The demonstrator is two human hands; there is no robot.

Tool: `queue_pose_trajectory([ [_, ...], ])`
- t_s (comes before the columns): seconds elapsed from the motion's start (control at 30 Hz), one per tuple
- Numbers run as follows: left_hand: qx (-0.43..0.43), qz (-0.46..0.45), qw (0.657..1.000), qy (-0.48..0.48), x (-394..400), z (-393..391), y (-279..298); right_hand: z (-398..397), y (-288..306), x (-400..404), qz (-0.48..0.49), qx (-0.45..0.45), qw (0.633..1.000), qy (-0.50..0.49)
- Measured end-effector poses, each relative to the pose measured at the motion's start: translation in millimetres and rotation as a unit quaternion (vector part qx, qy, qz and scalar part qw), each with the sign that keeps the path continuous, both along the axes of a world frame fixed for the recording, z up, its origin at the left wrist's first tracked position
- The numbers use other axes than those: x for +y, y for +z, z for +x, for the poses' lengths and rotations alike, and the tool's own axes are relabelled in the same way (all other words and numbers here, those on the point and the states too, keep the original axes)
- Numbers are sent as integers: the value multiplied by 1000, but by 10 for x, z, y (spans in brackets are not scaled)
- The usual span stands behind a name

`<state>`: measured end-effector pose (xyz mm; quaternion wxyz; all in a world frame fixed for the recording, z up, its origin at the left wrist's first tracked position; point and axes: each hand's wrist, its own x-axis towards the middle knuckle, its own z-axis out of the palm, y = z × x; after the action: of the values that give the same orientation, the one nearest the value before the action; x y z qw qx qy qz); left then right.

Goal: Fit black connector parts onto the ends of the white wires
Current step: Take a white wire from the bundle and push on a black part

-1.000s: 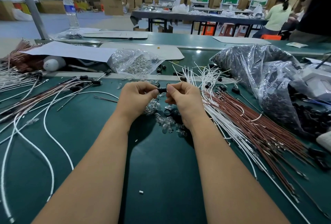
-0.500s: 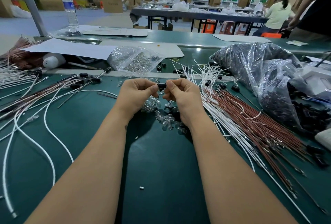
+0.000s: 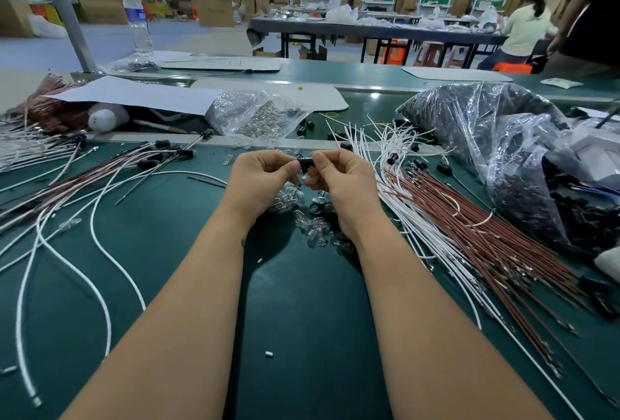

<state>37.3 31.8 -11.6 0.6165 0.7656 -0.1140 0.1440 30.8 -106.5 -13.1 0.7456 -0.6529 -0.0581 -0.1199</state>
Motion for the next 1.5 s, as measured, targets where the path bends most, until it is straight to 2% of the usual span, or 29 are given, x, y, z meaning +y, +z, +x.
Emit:
queue_pose_trajectory([
  [0.1,-8,-5,1000,22,-26,-7,7,11,49,21,132,36,990,43],
  [0.17,-8,1,1000,26,-34,-14,9,11,75,24,184,47,980,61],
  [0.33,-21,41,998,31,-95,-33,23,20,85,51,182,38,982,38],
  [0.43,-52,65,996,38,-189,-55,27,33,95,102,190,68,979,43],
  [0.5,-86,78,992,53,-252,-72,17,22,109,137,243,92,961,91],
  [0.6,-134,81,985,78,-303,-75,1,-7,151,143,375,112,903,175],
  [0.67,-154,101,979,90,-339,-65,-19,-25,178,129,419,123,878,196],
  [0.87,-182,134,971,83,-410,-54,-51,-41,215,160,416,165,882,145],
  [1.0,-197,174,961,90,-415,-81,-32,-25,228,182,443,150,876,115],
  [1.1,-204,202,952,104,-422,-109,-18,-31,235,174,426,141,887,108],
  [1.3,-184,221,950,120,-406,-149,9,-83,230,205,391,125,902,130],
  [1.4,-182,234,945,136,-363,-164,26,-88,223,184,420,115,887,154],
  [1.43,-183,246,942,136,-340,-166,29,-80,226,174,411,114,892,150],
  [1.47,-181,257,940,134,-313,-161,28,-65,218,161,356,104,921,117],
  [1.5,-177,266,939,131,-282,-150,25,-62,212,142,241,84,965,61],
])
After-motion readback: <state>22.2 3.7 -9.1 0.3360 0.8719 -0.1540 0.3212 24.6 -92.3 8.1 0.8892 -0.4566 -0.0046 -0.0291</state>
